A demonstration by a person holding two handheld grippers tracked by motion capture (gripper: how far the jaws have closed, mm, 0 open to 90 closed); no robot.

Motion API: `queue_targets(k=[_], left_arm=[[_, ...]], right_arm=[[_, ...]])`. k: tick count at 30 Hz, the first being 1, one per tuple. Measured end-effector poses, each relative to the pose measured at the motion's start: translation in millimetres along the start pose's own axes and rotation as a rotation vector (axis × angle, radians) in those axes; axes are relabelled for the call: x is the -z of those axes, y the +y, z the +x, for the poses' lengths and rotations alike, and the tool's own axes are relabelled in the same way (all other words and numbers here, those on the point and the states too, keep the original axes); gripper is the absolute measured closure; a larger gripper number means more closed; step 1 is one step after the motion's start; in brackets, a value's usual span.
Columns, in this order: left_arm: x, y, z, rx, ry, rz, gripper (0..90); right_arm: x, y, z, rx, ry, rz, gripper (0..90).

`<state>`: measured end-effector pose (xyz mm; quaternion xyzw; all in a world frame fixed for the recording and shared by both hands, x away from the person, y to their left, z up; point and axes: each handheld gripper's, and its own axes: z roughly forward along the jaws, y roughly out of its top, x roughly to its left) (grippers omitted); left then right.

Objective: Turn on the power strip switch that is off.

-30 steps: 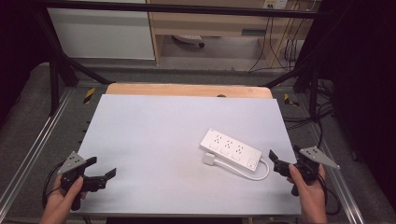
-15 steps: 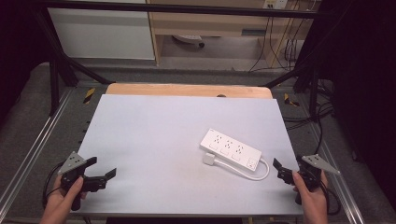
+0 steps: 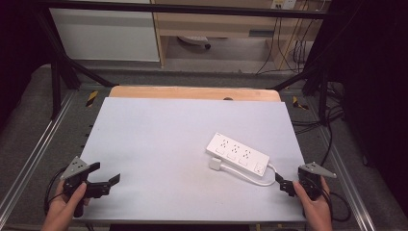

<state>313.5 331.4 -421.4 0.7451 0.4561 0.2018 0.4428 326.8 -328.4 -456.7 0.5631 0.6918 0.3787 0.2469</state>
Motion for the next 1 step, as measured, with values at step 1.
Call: queue_targets(k=[1], left_arm=[[-0.1, 0.0, 0.0, 0.000, 0.000, 0.001, 6.6]], right_arm=[[-0.9, 0.0, 0.7, 0.005, -0.005, 0.006, 4.5]])
